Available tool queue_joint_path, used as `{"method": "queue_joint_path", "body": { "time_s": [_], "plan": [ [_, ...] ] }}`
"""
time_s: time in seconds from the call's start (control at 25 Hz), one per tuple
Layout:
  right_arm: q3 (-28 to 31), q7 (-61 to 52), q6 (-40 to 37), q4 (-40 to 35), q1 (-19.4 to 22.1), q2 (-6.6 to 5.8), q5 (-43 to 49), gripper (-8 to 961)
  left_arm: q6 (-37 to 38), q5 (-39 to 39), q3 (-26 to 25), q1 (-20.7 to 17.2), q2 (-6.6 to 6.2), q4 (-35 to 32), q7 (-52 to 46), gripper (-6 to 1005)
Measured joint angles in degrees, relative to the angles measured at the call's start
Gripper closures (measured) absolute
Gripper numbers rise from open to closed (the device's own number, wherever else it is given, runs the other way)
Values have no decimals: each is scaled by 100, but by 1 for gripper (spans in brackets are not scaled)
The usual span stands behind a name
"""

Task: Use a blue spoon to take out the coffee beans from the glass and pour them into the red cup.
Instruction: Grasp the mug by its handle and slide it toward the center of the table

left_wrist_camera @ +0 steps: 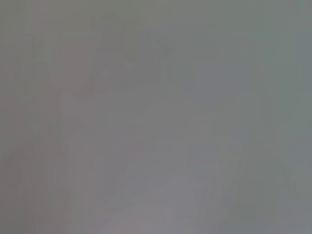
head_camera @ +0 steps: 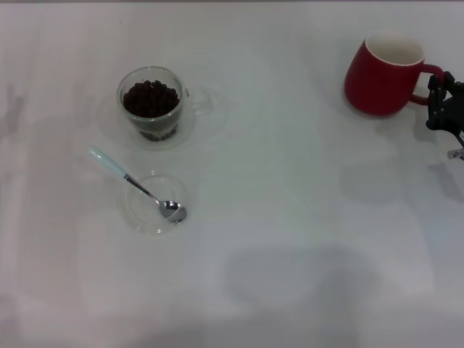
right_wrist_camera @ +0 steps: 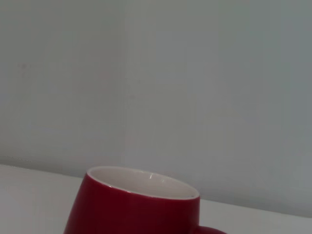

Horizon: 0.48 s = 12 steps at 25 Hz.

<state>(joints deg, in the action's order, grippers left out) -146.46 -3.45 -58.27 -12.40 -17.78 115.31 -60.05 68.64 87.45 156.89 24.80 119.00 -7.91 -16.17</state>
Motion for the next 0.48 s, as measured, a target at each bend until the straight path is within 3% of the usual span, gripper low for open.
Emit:
{"method": "queue_joint_path", "body": {
  "time_s": [0.48],
  "plan": [
    [-23, 333, 37, -20, 28, 0, 580, 809, -44, 0, 0, 49, 9, 1, 0, 124]
  ]
}}
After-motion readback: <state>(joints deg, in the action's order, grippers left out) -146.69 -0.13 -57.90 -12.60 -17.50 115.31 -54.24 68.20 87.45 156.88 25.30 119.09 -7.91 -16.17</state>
